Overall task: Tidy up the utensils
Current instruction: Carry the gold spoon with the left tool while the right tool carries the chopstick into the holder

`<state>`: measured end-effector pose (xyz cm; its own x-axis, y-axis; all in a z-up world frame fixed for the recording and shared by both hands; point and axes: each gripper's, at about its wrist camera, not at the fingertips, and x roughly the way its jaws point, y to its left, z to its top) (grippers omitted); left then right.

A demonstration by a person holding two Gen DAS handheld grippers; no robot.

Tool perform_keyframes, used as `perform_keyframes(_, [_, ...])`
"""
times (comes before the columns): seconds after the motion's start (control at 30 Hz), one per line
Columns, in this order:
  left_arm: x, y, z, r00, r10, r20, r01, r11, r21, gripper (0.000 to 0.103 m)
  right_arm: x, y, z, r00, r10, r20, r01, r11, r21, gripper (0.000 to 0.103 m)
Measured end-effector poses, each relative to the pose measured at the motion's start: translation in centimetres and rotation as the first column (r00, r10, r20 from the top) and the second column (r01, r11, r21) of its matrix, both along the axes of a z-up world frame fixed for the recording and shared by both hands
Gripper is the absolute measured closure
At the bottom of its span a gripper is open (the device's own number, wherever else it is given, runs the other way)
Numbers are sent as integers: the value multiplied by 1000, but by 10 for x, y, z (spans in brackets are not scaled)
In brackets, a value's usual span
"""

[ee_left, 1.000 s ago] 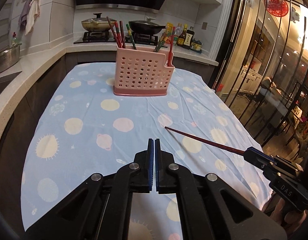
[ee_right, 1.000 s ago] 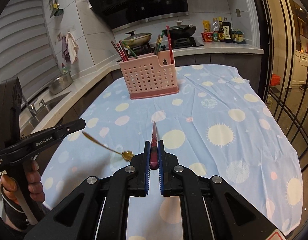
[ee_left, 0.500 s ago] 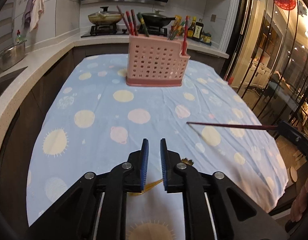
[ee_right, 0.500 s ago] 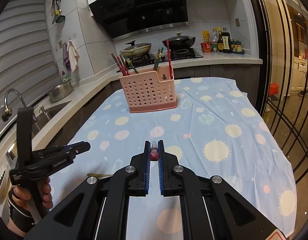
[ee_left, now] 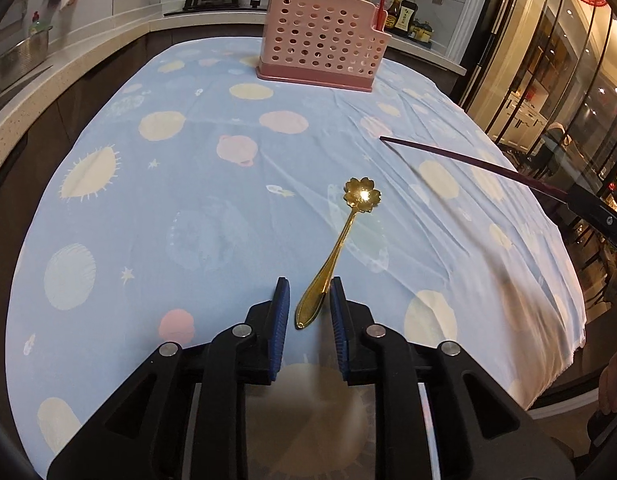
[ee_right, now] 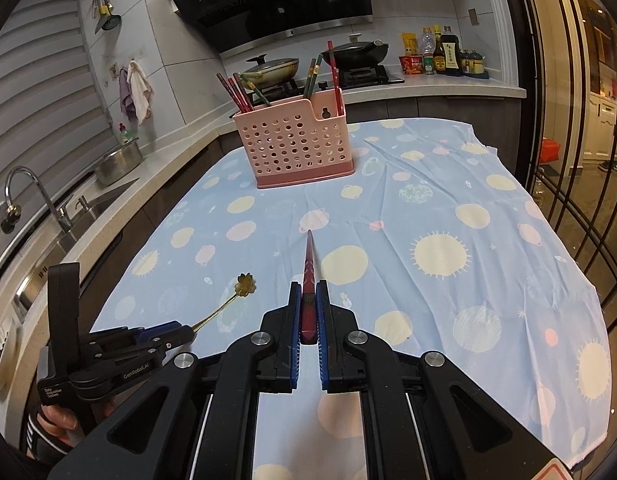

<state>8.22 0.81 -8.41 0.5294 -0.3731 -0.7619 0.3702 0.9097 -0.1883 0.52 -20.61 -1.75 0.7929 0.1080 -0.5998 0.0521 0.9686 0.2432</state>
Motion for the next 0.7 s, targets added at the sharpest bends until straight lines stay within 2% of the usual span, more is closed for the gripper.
perform_keyframes(0.07, [-4, 1, 2, 1000, 2, 1, -2, 1000, -10, 70, -1, 0, 1, 1000, 2, 3, -2, 1000, -2, 96])
perform_keyframes(0.27, [-6, -2, -2, 1000, 0, 8, 0, 1000, -4, 70, -2, -1, -2, 1000, 4, -4, -4, 1000, 1, 96])
perform_keyframes(0.33, [-6, -2, -3, 1000, -4, 3, 4, 1000, -14, 75, -3, -1, -3, 1000, 6, -6, -6, 1000, 2, 96])
perform_keyframes(0.4, [-5, -3, -4, 1000, -17, -9, 17, 999, -27, 92, -4, -1, -3, 1000, 6, -7, -6, 1000, 4, 96])
perform_keyframes(0.5, [-5, -4, -4, 1000, -24, -16, 23, 999, -41, 100, -4, -2, -3, 1000, 4, -6, -4, 1000, 8, 96])
perform_keyframes(0.7, [-11, -5, 16, 999, -27, 20, 29, 997, -67, 102, -9, -6, 2, 1000, -3, 10, 3, 1000, 14, 96])
